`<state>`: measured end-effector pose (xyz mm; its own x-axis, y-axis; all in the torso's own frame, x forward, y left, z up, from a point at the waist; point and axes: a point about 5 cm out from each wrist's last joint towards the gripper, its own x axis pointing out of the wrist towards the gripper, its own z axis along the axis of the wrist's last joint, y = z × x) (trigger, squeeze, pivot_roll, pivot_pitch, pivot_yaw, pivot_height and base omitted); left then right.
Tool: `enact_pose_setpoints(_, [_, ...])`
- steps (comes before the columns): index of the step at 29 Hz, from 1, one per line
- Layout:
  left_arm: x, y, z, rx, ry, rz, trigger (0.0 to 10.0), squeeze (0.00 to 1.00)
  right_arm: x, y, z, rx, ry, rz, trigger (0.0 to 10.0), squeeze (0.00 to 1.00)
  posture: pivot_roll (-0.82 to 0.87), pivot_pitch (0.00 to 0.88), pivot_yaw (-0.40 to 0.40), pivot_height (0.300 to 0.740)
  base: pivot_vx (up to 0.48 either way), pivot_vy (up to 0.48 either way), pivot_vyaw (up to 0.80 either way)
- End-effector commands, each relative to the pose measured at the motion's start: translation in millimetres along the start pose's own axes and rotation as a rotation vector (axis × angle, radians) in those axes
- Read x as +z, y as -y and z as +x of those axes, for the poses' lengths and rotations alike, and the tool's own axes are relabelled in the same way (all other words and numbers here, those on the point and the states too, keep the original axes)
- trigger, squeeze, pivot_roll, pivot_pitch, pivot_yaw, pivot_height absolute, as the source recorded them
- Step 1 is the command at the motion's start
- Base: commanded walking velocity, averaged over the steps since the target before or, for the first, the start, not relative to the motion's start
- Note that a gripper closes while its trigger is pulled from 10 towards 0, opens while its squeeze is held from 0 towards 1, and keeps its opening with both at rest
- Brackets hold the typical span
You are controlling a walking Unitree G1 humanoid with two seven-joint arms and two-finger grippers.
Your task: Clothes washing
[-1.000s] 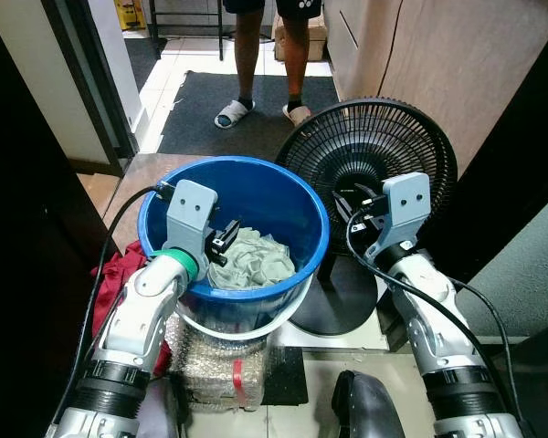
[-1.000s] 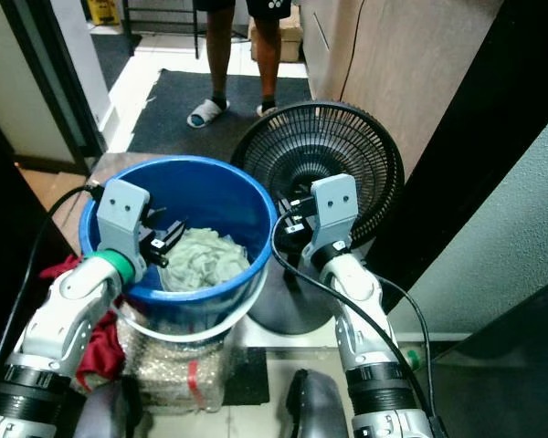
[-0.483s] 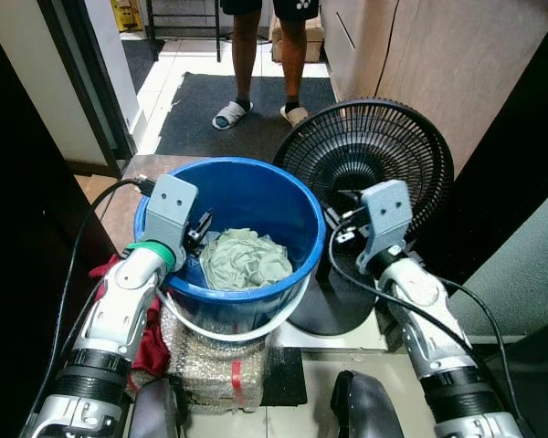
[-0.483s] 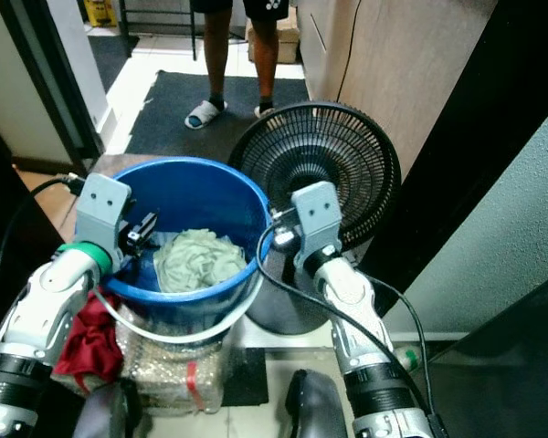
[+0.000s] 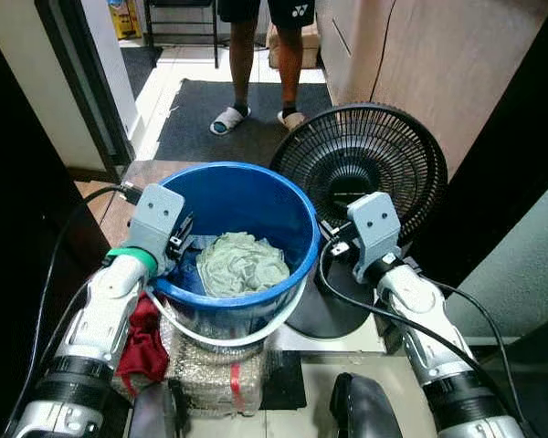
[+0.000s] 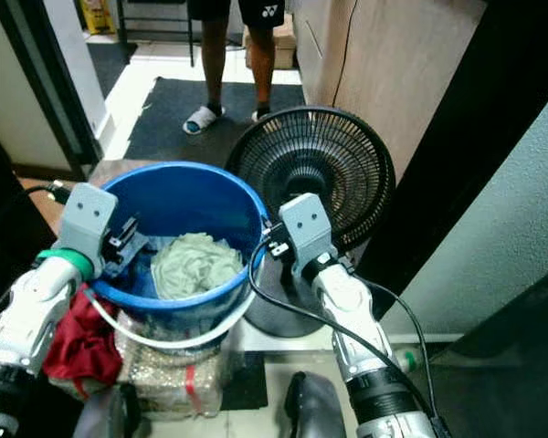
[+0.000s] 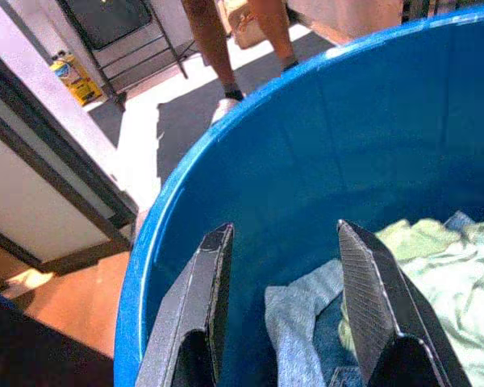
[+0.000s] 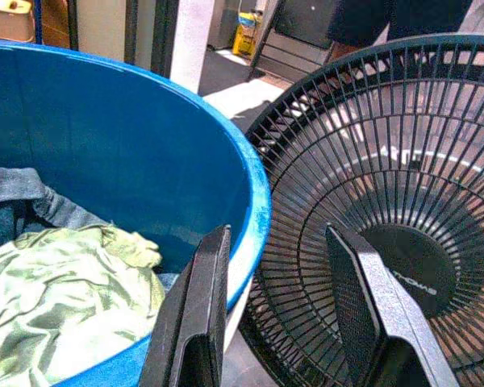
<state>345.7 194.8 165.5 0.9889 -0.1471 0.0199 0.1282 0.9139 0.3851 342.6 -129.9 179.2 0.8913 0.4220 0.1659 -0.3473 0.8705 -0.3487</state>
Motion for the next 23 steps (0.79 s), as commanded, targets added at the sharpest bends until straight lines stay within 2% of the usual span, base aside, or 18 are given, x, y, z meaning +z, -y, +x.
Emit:
enact_pose_setpoints(1, [-40.6, 12.9, -12.7, -0.052, -0.173, -0.003, 10.0, 0.00, -6.4, 0.1, -3.7, 0.004, -0.021, -0.010, 10.0, 0.00, 0.12, 0.084, 0.002, 0.490, 0.000, 0.000, 0.00])
enact_pose_setpoints(8, [-47.0, 14.5, -15.1, -0.046, -0.209, -0.009, 10.0, 0.00, -6.9, -1.9, -2.6, 0.014, -0.019, -0.027, 10.0, 0.00, 0.13, 0.090, -0.001, 0.490, 0.000, 0.000, 0.00])
enact_pose_setpoints(19, [-26.3, 12.9, -6.8, -0.063, -0.131, -0.022, 10.0, 0.00, -8.3, -2.4, -3.3, 0.018, -0.021, -0.050, 10.0, 0.00, 0.13, 0.089, 0.005, 0.490, 0.000, 0.000, 0.00])
enact_pose_setpoints(23, [-35.2, 14.0, -8.5, -0.073, -0.160, 0.001, 10.0, 0.00, -11.3, -3.3, -4.4, 0.026, -0.033, -0.091, 10.0, 0.00, 0.12, 0.087, 0.009, 0.490, 0.000, 0.000, 0.00])
